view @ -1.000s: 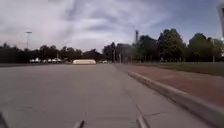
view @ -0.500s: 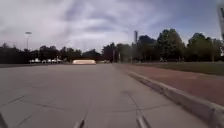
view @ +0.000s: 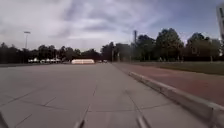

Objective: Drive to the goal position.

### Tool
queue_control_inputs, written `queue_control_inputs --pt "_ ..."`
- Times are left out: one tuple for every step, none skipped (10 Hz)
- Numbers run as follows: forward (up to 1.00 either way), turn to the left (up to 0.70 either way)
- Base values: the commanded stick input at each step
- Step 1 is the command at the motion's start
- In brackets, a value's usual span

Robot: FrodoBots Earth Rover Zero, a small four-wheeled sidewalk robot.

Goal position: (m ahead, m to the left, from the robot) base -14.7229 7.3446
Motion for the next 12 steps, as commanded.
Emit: queue_control_inputs --pt "0.0 0.0" --pt "0.0 0.0" --pt "0.0 0.0" --pt "0.0 -0.19" --pt "0.0 -0.45" --pt "0.0 -0.45" --pt "0.0 -0.45" --pt "0.0 -0.45" --pt "0.0 -0.45" --pt "0.0 -0.45" --pt "-0.2 -0.41" --pt "-0.79 -0.31"
